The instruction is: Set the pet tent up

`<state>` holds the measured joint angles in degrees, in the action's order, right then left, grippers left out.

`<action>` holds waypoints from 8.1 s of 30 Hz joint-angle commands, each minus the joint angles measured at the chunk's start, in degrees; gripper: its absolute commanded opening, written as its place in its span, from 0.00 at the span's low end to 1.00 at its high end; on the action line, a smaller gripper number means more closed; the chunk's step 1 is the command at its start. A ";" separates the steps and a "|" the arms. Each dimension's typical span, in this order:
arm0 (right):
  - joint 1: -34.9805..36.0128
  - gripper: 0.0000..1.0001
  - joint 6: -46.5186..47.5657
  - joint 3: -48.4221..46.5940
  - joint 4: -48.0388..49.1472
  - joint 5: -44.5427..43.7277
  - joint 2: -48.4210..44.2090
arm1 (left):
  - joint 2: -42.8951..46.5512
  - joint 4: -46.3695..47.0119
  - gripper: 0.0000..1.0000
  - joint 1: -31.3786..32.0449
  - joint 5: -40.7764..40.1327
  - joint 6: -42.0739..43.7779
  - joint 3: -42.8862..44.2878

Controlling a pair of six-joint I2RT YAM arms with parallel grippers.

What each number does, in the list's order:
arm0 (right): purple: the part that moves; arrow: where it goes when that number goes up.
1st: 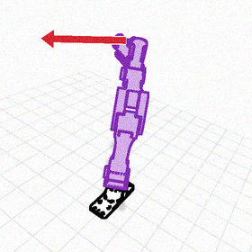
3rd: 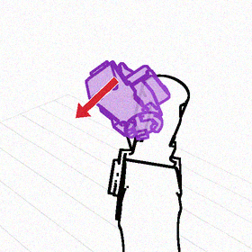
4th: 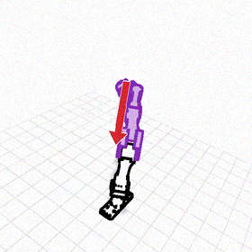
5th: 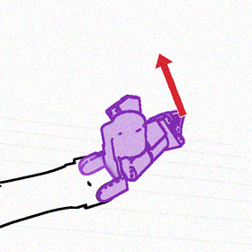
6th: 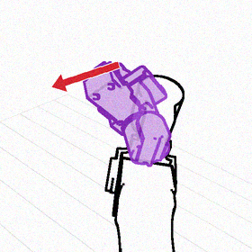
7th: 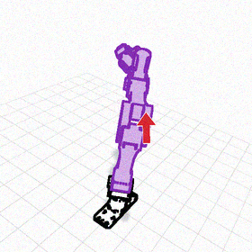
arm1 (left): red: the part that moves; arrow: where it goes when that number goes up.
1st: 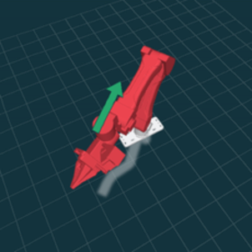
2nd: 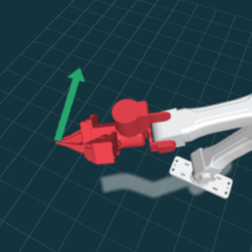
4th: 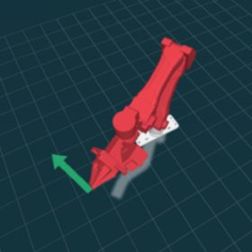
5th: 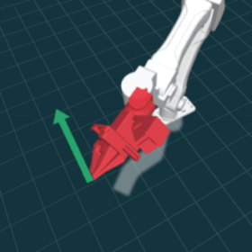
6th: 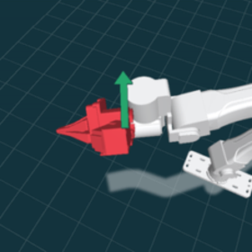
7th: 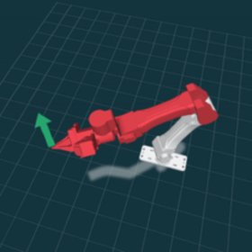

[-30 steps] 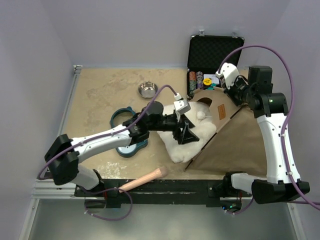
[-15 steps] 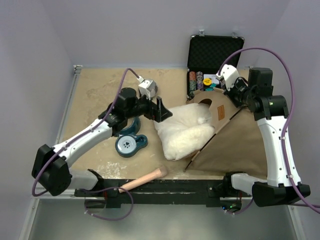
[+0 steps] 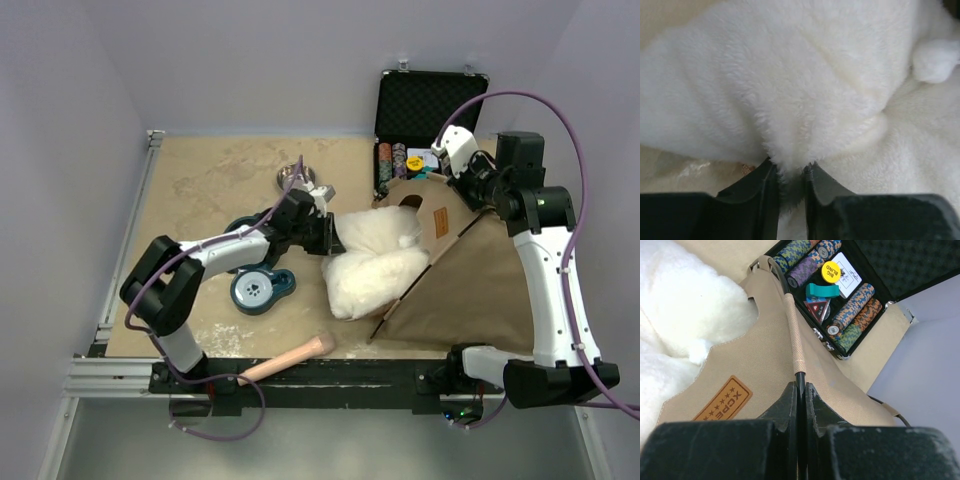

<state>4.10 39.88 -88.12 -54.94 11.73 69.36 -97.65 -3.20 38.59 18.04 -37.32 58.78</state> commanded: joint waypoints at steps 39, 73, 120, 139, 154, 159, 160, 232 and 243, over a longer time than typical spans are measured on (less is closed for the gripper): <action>0.21 0.00 -0.50 -0.21 0.18 4.53 2.62 | 15.39 -9.72 1.00 2.88 31.53 60.78 0.19; 0.21 0.00 1.87 1.72 1.85 6.29 3.15 | 6.05 21.51 0.65 8.09 21.77 32.99 2.83; 0.30 0.98 -16.94 -19.03 -3.33 12.00 -2.21 | -33.49 -20.43 0.50 -17.41 1.81 96.55 46.95; 0.30 0.98 -12.37 -6.82 8.79 23.77 -8.36 | 5.41 -44.43 0.00 -17.49 2.01 85.31 31.08; 0.21 0.98 -12.37 -0.83 11.78 28.88 -11.88 | 23.03 -37.76 0.00 -17.41 -0.99 69.84 1.78; 0.30 0.98 -12.89 -0.74 11.17 28.09 -13.46 | 20.92 -32.57 0.00 -17.49 -2.75 69.57 -2.09; 0.30 0.98 -12.90 -0.74 10.91 27.83 -13.55 | 20.13 -32.22 0.00 -17.58 -2.49 69.58 -2.18; 0.30 0.98 -13.69 -1.18 3.70 18.95 -17.60 | -41.57 -27.83 0.43 -23.64 -17.60 33.21 55.90; 0.30 0.99 -14.82 -2.68 7.02 19.30 -16.45 | -24.98 -17.17 1.00 -25.32 -10.75 47.78 61.17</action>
<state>4.21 26.94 -88.97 -52.05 30.98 52.51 -135.61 -24.27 12.60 5.37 5.48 115.90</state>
